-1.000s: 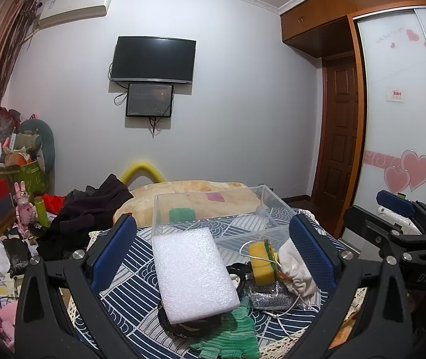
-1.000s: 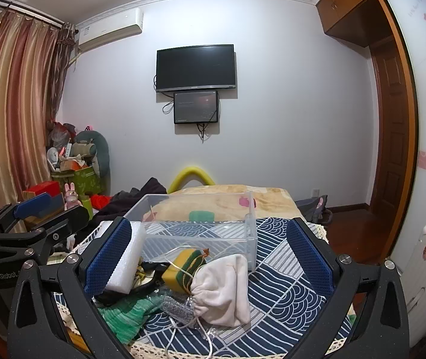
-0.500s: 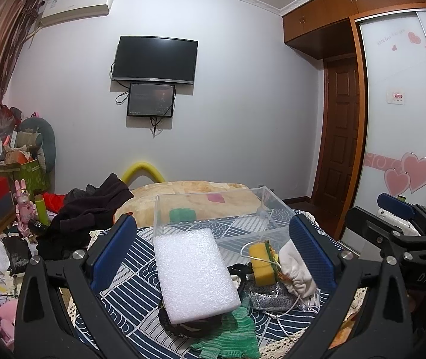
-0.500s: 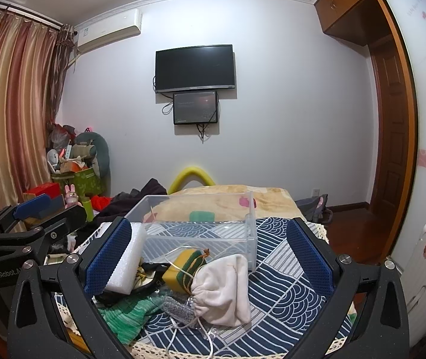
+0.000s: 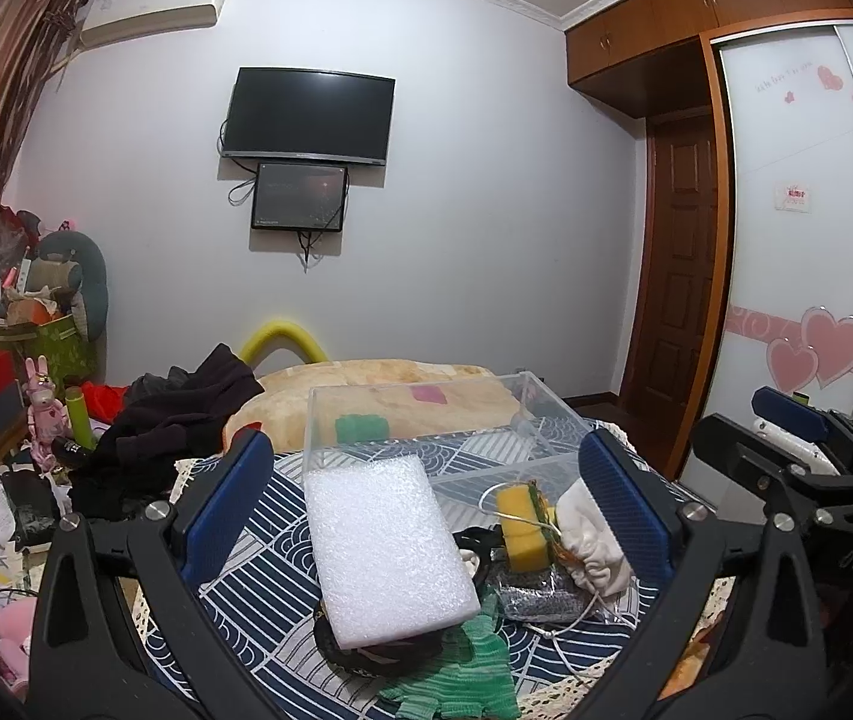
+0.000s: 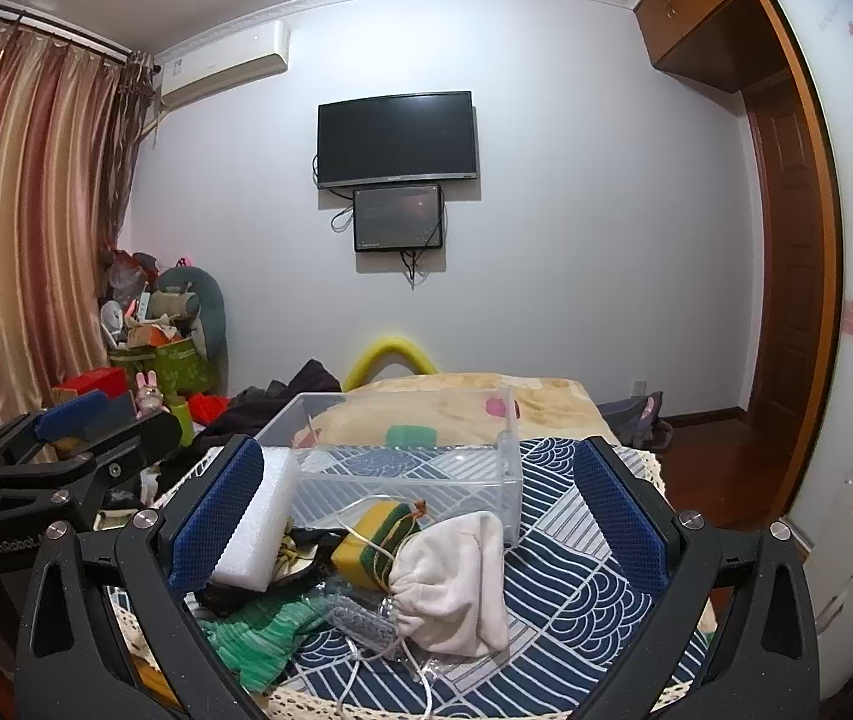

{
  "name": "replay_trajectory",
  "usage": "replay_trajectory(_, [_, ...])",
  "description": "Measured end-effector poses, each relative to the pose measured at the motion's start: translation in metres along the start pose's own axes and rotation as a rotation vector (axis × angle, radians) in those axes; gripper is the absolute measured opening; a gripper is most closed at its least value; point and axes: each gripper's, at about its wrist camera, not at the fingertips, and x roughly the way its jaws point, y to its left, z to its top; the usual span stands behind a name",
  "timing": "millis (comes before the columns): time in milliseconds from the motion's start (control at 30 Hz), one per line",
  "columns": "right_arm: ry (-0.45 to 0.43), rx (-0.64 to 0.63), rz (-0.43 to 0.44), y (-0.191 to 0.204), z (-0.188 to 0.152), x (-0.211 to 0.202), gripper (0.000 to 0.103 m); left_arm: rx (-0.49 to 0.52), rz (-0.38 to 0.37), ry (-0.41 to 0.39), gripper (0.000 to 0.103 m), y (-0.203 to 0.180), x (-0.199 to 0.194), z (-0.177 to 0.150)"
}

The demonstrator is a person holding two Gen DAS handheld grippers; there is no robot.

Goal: Organize soft objects
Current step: 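Grasp the white foam block with the left gripper while the right gripper grasps the white cloth pouch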

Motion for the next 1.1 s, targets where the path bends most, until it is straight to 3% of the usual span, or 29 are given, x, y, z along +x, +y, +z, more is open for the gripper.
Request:
replay_trajectory(333, [0.063, 0.02, 0.0, -0.013, -0.013, 0.017, 0.103, -0.027, -0.006, 0.112, 0.103, 0.011, 0.03, -0.017])
replay_trajectory(767, [0.302, 0.107, -0.015, -0.037, -0.055, 0.069, 0.102, -0.147, -0.007, 0.336, 0.103, 0.037, 0.091, -0.061])
replay_trajectory(867, [0.339, 0.128, -0.017, -0.04, -0.06, 0.076, 0.094, -0.182, -0.048, 0.358, 0.103, 0.039, 0.096, -0.068])
replay_trajectory(967, [0.367, 0.176, 0.027, -0.043, -0.066, 0.083, 0.091, -0.159, -0.042, 0.352, 0.103, 0.034, 0.096, -0.071])
replay_trajectory(1000, [0.372, 0.184, 0.036, -0.042, -0.066, 0.084, 0.091, -0.153, -0.042, 0.351, 0.101, 0.033, 0.097, -0.072])
replay_trajectory(1033, [0.381, 0.19, 0.047, -0.041, -0.067, 0.085, 0.09, -0.148, -0.046, 0.351, 0.093, 0.031, 0.096, -0.072])
replay_trajectory(1100, [0.394, 0.197, 0.075, -0.039, -0.069, 0.087, 0.086, -0.141, -0.058, 0.363, 0.09, 0.029, 0.097, -0.073])
